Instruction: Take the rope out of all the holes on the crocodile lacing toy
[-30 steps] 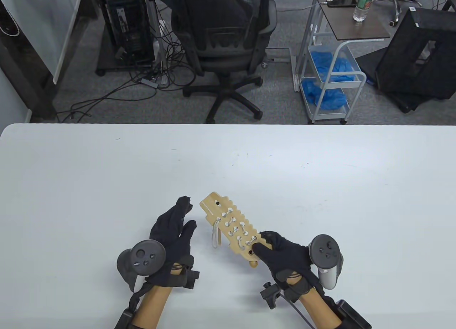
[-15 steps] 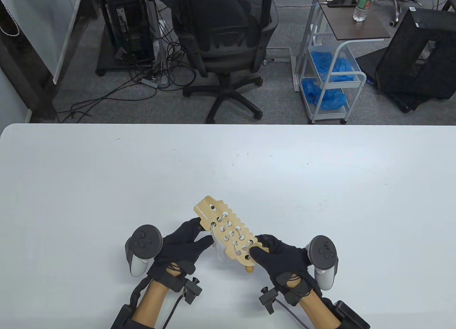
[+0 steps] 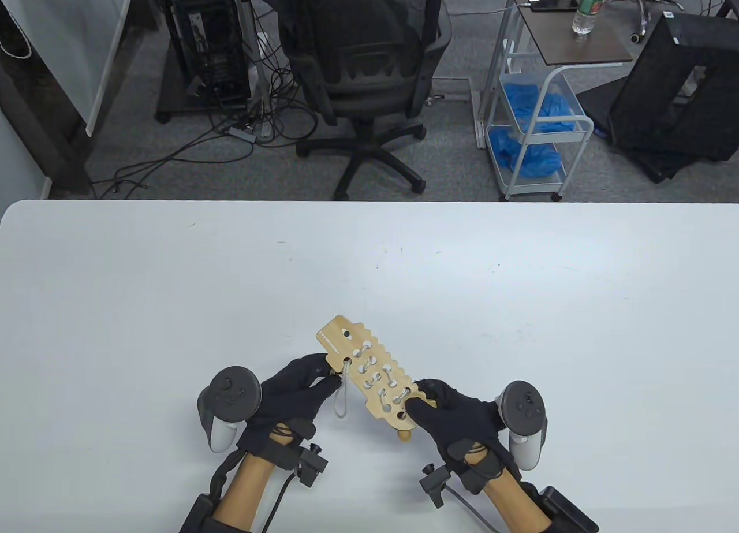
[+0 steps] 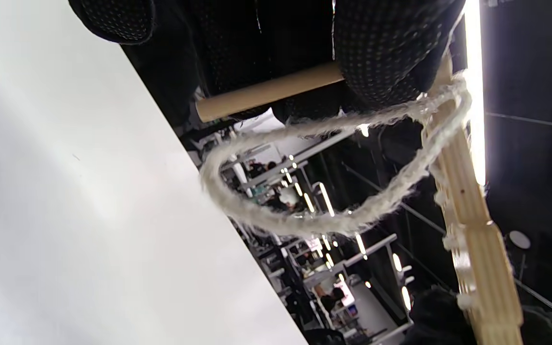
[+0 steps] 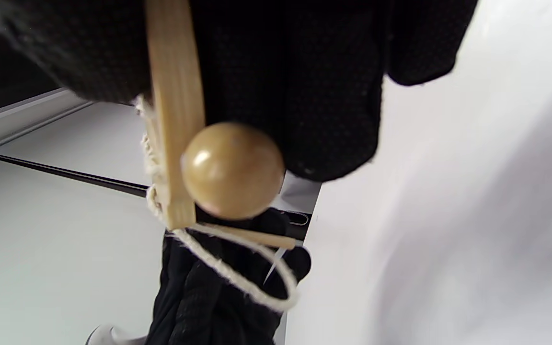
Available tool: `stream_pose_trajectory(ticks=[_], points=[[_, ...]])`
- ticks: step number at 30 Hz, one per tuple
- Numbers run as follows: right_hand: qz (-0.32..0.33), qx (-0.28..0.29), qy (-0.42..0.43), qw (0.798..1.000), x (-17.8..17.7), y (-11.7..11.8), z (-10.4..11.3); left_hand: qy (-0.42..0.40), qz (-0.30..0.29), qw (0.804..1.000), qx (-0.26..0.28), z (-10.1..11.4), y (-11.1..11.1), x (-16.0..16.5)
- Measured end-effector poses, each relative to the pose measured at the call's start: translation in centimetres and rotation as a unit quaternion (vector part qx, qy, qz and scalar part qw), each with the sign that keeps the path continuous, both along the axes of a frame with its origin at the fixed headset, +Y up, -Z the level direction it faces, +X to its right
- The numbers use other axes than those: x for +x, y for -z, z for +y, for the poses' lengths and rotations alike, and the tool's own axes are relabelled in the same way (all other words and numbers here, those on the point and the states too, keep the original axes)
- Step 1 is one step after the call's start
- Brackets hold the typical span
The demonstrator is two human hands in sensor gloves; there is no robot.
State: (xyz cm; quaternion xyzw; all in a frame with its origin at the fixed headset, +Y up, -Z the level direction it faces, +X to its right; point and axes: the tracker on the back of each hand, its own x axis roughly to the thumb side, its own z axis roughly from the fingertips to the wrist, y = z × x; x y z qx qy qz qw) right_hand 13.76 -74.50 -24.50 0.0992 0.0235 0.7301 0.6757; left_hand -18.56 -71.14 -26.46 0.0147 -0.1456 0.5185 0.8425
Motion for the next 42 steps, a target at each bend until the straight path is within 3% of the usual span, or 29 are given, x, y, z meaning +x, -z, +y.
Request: stream_pose_trajectory(ticks=[11,19,22,34,39,42], points=[[-0.061,-0.039,0.008,0.997,1.9,0.8,-0.9,0.026,0.067,0.997,0.016,0.2,0.2,-1.9],[-0.109,-0.067,0.043,0.991,3.5,1.3,-1.5,0.093,0.138,0.985,0.043,0.3,0.4,-3.7],[-0.133,-0.077,0.064,0.986,4.2,1.4,-1.8,0.080,0.180,0.979,0.042,0.3,0.3,-4.8],[-0.204,-0.107,0.152,0.961,6.2,1.5,-2.7,-0.008,0.248,0.969,0.006,-0.4,0.0,-7.6],[-0.194,-0.091,0.151,0.965,5.8,1.4,-2.6,-0.019,0.253,0.967,0.000,-0.4,-0.1,-7.4],[-0.162,-0.076,0.155,0.972,4.9,1.4,-2.4,-0.066,0.227,0.971,-0.014,-0.4,-0.3,-6.4]])
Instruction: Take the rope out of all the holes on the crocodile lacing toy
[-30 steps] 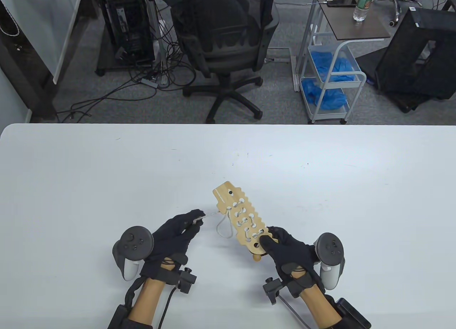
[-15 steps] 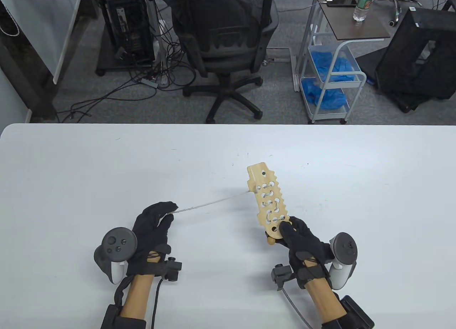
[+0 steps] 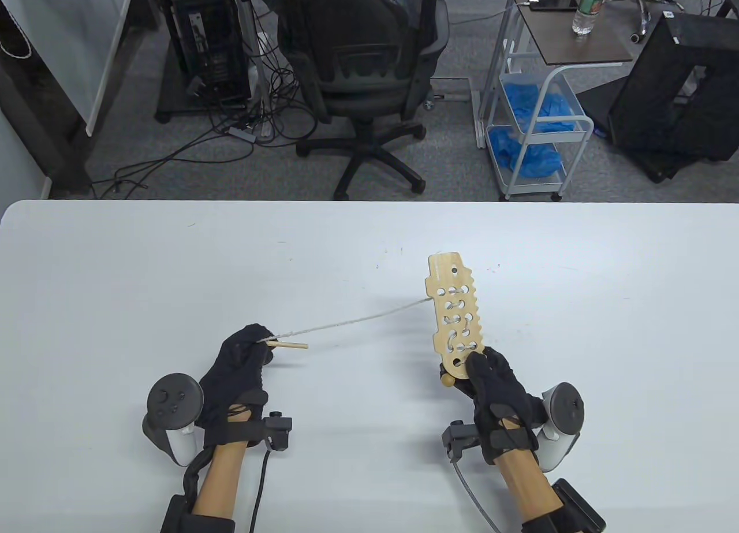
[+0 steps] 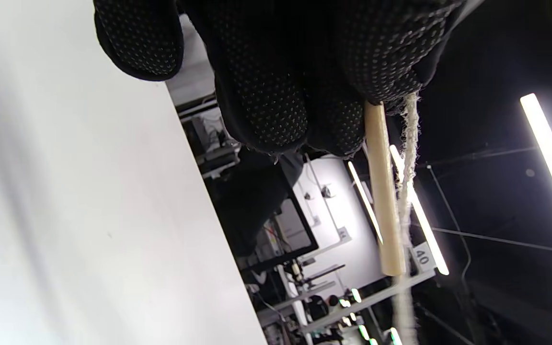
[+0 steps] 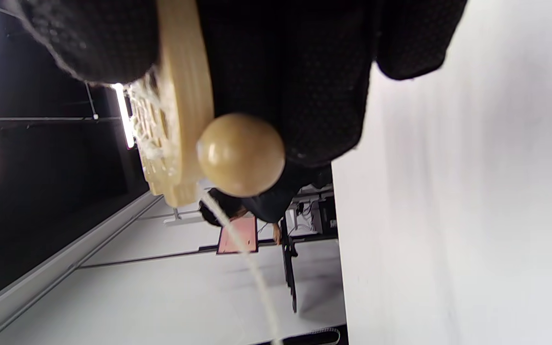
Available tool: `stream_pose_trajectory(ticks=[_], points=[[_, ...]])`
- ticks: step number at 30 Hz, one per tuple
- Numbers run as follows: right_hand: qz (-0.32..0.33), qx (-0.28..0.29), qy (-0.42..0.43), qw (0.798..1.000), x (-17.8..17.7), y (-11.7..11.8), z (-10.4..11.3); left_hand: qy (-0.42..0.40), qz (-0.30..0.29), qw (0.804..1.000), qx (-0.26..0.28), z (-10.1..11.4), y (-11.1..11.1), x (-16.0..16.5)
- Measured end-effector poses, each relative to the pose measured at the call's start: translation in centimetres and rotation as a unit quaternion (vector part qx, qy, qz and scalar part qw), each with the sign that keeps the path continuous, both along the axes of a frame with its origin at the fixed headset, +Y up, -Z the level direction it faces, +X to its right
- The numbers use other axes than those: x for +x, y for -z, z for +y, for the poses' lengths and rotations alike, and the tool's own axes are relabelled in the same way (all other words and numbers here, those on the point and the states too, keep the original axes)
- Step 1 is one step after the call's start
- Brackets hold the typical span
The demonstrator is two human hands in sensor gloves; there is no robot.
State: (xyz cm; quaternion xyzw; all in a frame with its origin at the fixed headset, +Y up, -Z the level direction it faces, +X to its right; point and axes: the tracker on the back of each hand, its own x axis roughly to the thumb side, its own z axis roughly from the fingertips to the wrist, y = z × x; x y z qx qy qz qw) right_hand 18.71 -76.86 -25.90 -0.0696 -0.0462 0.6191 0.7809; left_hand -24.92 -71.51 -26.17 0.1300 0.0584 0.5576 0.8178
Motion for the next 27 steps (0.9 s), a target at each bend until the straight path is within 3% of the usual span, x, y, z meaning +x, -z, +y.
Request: stream_pose_trajectory(ticks=[9,15,27], points=[[0.124,0.048,0.025,0.991,-4.6,-1.5,0.8,-0.107,-0.103,0.989,0.001,0.1,-0.6,3.8],[0.181,0.056,0.029,0.981,-7.3,-2.7,1.2,-0.161,-0.129,0.978,-0.011,-0.4,-0.8,5.1],[0.201,0.062,0.032,0.977,-7.9,-2.9,1.4,-0.232,-0.204,0.950,-0.031,-1.4,-0.1,6.1]])
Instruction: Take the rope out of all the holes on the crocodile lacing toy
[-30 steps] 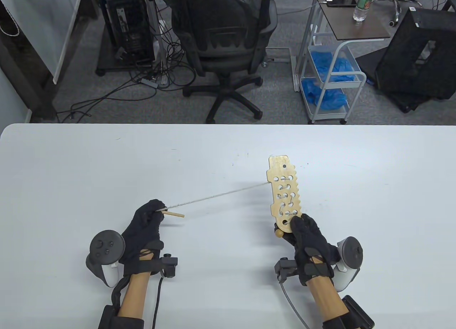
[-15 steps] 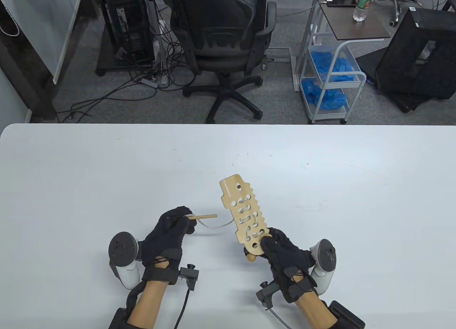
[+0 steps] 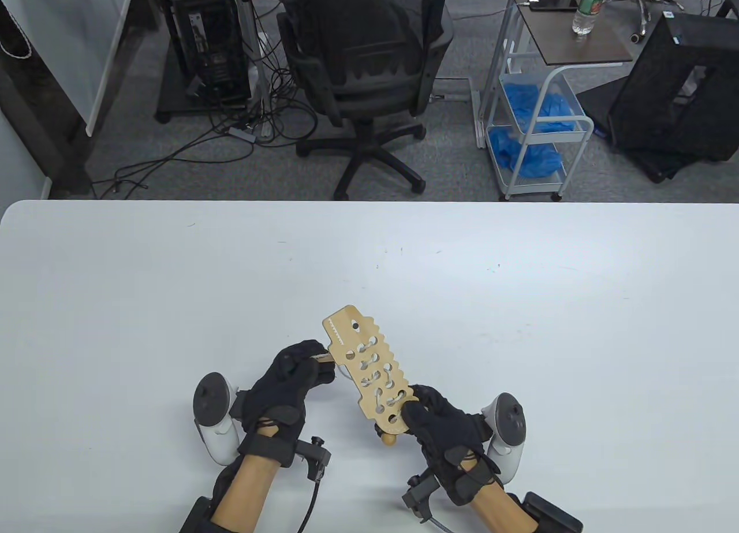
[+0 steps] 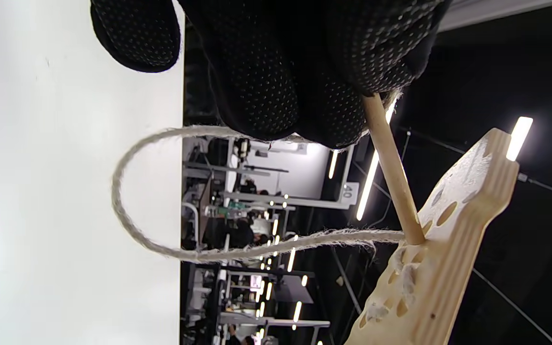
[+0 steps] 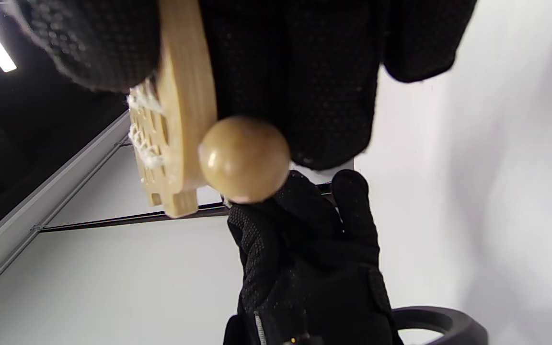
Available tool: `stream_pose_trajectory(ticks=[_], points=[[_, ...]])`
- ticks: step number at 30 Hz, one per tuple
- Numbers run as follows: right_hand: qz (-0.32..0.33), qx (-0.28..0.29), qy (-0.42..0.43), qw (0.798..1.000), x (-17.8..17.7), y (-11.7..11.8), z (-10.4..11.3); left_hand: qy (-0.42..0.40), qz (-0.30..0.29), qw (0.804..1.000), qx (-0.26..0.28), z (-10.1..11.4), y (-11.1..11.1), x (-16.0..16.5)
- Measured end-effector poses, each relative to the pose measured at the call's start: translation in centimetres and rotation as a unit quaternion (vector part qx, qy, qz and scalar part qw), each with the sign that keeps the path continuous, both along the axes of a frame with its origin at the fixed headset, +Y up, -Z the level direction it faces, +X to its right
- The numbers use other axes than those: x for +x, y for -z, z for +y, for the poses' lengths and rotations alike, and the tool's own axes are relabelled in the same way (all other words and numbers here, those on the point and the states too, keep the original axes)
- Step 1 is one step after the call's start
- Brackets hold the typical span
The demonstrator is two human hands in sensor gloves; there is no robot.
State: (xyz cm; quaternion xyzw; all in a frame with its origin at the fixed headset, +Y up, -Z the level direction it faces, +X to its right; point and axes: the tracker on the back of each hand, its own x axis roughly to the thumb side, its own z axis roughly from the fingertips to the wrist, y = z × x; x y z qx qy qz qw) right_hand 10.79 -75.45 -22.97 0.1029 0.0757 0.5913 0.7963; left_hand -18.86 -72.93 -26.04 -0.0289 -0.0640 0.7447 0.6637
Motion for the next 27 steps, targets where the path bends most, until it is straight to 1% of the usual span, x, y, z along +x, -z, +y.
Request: stream_pose_trajectory(ticks=[3,6,8,12,14,17,21,25,27], points=[[0.018,0.002,0.007,1.000,-0.2,0.0,0.0,-0.035,-0.013,0.999,-0.012,-0.3,0.0,0.1],[0.032,0.008,0.009,0.999,-0.4,0.0,0.0,-0.053,-0.025,0.998,-0.012,-0.4,0.1,0.1],[0.039,0.014,-0.003,0.999,-0.5,0.1,-0.1,-0.049,-0.040,0.998,0.000,-0.2,0.3,0.1],[0.051,0.019,-0.010,0.998,-0.7,0.1,-0.3,-0.046,-0.075,0.996,0.008,0.0,0.5,0.4],[0.056,0.019,-0.015,0.998,-0.7,0.2,-0.4,-0.039,-0.072,0.997,0.006,0.0,0.4,0.5],[0.055,0.016,-0.021,0.998,-0.6,0.3,-0.6,-0.032,-0.063,0.997,0.006,-0.1,0.3,0.6],[0.053,0.021,-0.032,0.998,-0.5,0.3,-0.4,-0.005,-0.055,0.998,0.021,0.4,0.0,0.7],[0.039,0.025,-0.045,0.998,-0.2,0.4,-0.3,0.000,-0.065,0.997,0.036,0.9,-0.2,1.2],[0.025,0.019,-0.048,0.998,0.0,0.4,-0.3,-0.011,-0.081,0.996,0.037,0.9,-0.2,1.5]])
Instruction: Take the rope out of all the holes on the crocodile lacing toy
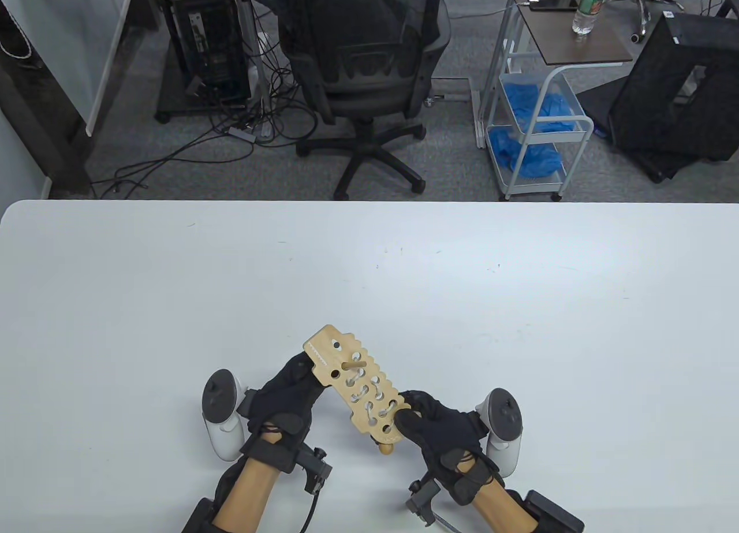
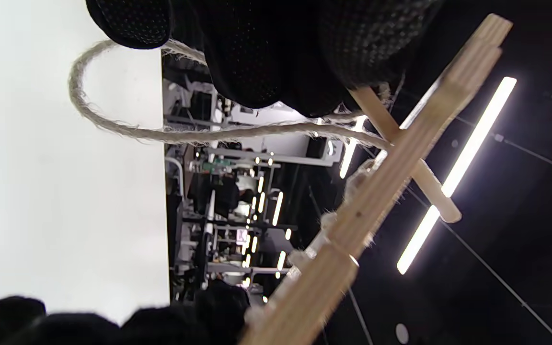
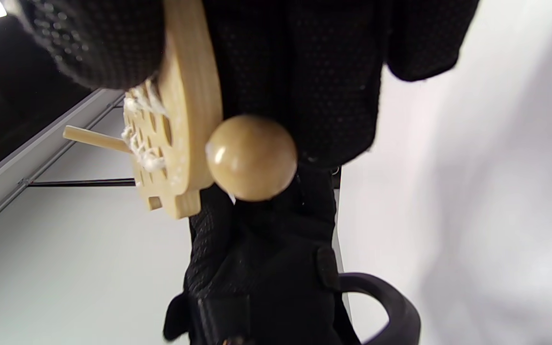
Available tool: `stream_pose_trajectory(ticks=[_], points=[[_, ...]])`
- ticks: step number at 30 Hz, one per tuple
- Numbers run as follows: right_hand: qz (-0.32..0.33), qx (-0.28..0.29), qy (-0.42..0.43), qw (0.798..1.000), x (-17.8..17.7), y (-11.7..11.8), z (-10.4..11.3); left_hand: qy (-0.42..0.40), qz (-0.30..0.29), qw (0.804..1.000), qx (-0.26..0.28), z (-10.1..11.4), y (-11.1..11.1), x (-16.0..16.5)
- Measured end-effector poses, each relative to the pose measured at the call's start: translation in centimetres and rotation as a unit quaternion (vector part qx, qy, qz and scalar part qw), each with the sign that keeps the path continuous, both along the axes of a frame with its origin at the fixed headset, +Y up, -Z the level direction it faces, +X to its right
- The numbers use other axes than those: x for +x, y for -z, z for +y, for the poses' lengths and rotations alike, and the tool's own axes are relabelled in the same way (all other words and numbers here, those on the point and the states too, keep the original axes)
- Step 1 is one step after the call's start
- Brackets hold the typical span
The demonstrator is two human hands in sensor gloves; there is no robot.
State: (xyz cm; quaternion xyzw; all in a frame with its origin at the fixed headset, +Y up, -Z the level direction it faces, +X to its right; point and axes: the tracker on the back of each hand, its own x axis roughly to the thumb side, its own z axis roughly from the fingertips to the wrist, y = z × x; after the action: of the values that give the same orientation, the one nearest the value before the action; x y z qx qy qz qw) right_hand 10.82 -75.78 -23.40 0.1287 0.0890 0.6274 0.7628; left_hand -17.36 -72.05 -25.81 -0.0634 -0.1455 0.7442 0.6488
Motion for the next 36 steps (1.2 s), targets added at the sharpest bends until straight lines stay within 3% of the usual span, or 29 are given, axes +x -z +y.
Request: stream_pose_trajectory(ticks=[7,11,14,19,20,23,29,36], points=[[-0.048,0.007,-0.039,0.998,1.2,0.4,0.0,-0.043,-0.087,0.995,0.013,-0.5,0.1,1.0],[-0.060,0.057,-0.120,0.989,1.3,0.4,0.6,-0.028,-0.061,0.998,0.003,-0.8,0.0,0.7],[-0.074,0.127,-0.207,0.967,1.1,0.2,1.5,-0.034,-0.050,0.998,0.002,-0.9,0.2,0.4],[-0.124,0.206,-0.264,0.934,1.5,-0.3,3.2,-0.041,-0.057,0.997,-0.021,-1.3,0.2,0.6],[-0.138,0.232,-0.292,0.918,1.6,-0.4,3.6,-0.029,-0.059,0.997,-0.028,-1.3,0.1,0.7],[-0.159,0.261,-0.319,0.897,1.8,-0.6,4.3,0.029,-0.049,0.998,-0.033,-1.4,0.1,0.7],[-0.175,0.258,-0.313,0.897,2.2,-0.7,4.5,0.114,-0.050,0.992,-0.026,-1.3,0.0,1.1],[-0.175,0.244,-0.313,0.901,2.3,-0.5,4.3,0.195,0.001,0.981,-0.002,-0.8,0.0,0.8]])
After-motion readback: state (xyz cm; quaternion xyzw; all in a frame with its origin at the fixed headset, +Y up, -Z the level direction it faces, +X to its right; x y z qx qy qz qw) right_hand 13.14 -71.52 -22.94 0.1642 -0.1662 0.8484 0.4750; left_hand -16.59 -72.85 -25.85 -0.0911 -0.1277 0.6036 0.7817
